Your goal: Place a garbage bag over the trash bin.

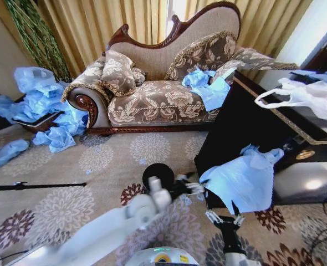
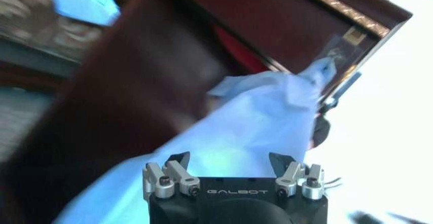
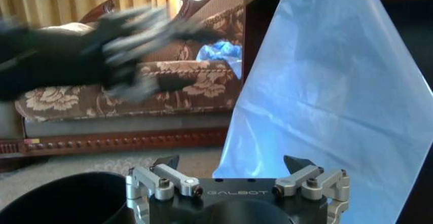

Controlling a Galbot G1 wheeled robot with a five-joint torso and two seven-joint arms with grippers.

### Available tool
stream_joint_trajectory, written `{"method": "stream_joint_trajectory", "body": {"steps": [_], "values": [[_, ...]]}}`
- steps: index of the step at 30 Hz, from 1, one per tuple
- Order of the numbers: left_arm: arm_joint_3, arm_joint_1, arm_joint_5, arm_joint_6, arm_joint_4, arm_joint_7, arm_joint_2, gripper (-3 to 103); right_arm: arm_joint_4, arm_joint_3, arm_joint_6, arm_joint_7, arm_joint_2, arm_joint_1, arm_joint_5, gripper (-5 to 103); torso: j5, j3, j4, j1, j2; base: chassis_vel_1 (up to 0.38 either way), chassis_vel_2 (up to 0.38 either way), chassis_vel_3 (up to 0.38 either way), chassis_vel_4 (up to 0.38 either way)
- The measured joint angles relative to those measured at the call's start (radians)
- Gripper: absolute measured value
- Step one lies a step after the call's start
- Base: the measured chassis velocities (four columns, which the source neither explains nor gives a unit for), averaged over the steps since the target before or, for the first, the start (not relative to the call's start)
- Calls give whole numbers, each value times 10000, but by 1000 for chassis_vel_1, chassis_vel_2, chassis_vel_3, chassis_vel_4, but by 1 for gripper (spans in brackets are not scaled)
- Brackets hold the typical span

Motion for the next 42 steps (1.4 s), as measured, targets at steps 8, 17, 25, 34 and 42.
{"method": "stream_joint_trajectory", "body": {"steps": [8, 17, 25, 34, 42], "values": [[452, -1157, -1264, 111, 1156, -554, -1857, 81, -145, 9, -34, 81, 1, -1, -37, 100, -1, 0, 3, -1, 0, 0, 0, 0, 0], [267, -1275, -2066, 414, 750, -766, -1905, 80, -182, 51, -144, 278, -204, -14, -22, 100, -5, -1, 4, -1, 0, 0, 0, 0, 0], [-67, -1290, -3292, 469, 437, -1034, -2179, 80, -208, 122, -190, 382, -235, 10, -20, 100, -5, -2, 0, -2, 2, 0, 0, 0, 0], [-99, -1525, -3866, 571, 1247, -1341, -3137, 60, -249, 155, -274, 509, -265, 38, 26, 100, -4, -1, 1, -2, 1, 0, 0, 0, 0], [-93, -1443, -4040, 713, 1419, -1360, -3361, 28, -274, 181, -283, 568, -307, 58, 100, 100, -4, -1, 3, -2, 2, 0, 0, 0, 0]]}}
